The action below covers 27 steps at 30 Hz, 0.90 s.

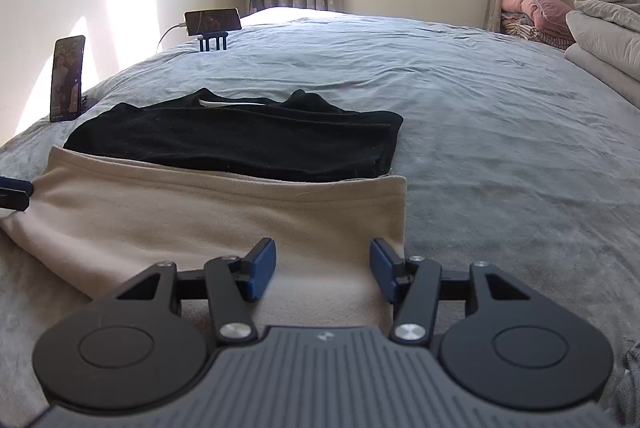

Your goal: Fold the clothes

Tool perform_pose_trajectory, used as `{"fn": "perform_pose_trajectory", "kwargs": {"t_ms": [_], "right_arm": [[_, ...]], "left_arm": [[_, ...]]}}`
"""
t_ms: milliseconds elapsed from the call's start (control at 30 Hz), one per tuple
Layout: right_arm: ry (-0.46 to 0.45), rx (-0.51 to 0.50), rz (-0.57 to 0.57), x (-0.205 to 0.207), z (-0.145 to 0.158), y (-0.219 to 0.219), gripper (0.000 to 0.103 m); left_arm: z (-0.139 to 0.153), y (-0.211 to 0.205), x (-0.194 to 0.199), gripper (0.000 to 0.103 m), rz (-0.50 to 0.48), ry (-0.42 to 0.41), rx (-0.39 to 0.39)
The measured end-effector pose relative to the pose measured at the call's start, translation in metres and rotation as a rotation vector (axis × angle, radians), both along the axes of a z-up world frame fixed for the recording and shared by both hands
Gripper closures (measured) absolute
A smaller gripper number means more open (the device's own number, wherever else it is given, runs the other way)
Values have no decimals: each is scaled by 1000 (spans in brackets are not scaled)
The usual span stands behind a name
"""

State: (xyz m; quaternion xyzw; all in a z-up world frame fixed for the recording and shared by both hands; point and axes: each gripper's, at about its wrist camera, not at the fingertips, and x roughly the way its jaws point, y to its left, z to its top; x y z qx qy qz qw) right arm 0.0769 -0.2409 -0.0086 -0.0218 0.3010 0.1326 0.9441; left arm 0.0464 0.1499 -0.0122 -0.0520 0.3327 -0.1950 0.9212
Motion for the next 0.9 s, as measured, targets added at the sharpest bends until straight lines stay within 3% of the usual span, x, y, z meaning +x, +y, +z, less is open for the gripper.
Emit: {"fn": "perform_pose_trajectory", "kwargs": {"t_ms": [100, 200, 367, 467, 533, 633, 900], "right_arm": [[-6, 10, -41, -5, 5, -9, 45], [16, 35, -103, -8, 9, -21, 45], [115, 126, -223, -12, 10, -46, 45], [181, 224, -256, -19, 10, -58, 45], [219, 296, -278, -25, 12, -66, 45], [262, 406, -273, -36, 15, -74, 45], [325, 524, -276, -47, 11, -68, 43]], "left_arm": [[3, 3, -1, 40, 18, 11, 4], [5, 11, 1, 32, 115, 64, 46], [11, 39, -4, 35, 194, 162, -150], [8, 49, -14, 37, 194, 220, -261], [5, 53, -22, 47, 210, 253, -311], [-1, 59, -32, 48, 223, 300, -419], [-18, 57, -36, 48, 344, 374, -591]]}}
